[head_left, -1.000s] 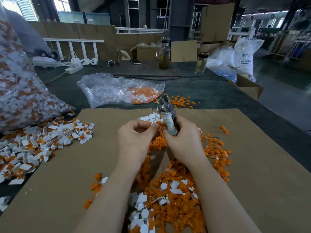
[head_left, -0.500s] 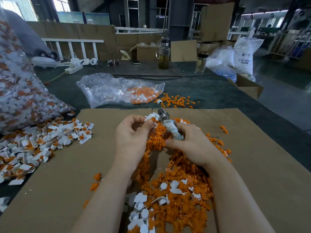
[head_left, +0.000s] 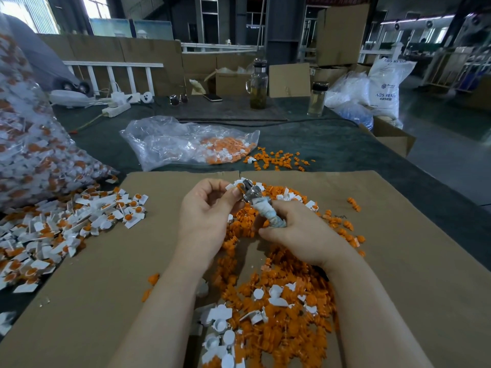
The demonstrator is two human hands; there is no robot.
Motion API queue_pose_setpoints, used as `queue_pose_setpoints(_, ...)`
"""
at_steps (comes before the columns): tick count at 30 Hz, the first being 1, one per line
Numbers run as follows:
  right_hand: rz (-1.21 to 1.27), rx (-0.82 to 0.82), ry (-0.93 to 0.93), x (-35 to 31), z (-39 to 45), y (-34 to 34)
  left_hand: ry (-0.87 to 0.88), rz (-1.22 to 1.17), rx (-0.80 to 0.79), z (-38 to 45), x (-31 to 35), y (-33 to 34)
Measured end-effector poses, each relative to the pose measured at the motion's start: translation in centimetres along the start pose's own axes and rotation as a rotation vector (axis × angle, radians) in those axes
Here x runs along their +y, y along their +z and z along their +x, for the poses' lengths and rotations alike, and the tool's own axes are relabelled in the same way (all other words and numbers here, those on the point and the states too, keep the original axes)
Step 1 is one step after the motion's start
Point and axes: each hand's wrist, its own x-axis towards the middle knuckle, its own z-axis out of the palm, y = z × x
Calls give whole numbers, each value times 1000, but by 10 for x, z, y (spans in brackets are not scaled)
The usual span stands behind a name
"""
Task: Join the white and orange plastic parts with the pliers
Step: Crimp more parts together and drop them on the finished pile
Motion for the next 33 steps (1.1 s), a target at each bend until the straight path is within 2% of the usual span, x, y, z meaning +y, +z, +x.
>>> queue_pose_setpoints(15, 2, -23, -13, -1, 1, 2, -2, 4, -18, 2, -3, -3)
queue_pose_setpoints(23, 81, -35, -2, 0, 1, 4, -9, -54, -62, 2, -5, -3)
queue_pose_setpoints(33, -69, 14, -16, 1, 3, 6, -12, -87, -44, 0, -1, -1)
